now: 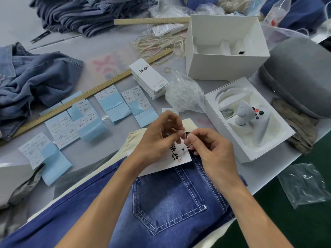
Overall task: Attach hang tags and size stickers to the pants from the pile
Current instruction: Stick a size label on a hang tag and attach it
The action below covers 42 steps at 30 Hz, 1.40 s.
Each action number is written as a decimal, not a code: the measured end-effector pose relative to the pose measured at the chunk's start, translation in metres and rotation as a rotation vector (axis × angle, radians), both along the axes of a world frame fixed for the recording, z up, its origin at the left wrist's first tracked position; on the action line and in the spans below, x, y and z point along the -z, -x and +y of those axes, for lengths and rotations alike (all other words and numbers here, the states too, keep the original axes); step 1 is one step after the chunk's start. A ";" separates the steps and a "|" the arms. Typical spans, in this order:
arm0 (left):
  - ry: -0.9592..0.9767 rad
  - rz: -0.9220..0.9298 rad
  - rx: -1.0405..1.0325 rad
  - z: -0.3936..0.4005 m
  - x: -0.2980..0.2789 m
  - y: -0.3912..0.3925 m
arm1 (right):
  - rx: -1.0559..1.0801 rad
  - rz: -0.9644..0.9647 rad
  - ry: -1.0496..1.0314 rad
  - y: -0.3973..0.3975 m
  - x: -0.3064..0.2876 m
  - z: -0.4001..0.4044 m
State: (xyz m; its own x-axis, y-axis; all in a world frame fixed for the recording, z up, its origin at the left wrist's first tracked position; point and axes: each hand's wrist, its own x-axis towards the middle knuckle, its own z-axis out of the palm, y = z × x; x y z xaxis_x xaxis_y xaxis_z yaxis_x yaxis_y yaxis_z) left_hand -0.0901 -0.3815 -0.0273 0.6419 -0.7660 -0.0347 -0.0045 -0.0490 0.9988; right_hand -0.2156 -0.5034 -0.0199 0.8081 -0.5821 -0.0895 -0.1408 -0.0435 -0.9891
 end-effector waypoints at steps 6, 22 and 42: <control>-0.050 -0.120 0.019 -0.002 0.004 0.004 | 0.035 0.056 0.023 0.002 0.002 -0.001; -0.185 -0.323 0.066 -0.002 -0.001 -0.006 | 0.063 0.106 0.180 0.004 -0.003 0.006; -0.052 0.319 -0.168 -0.006 -0.004 0.026 | 0.132 -0.012 -0.180 0.004 -0.001 0.004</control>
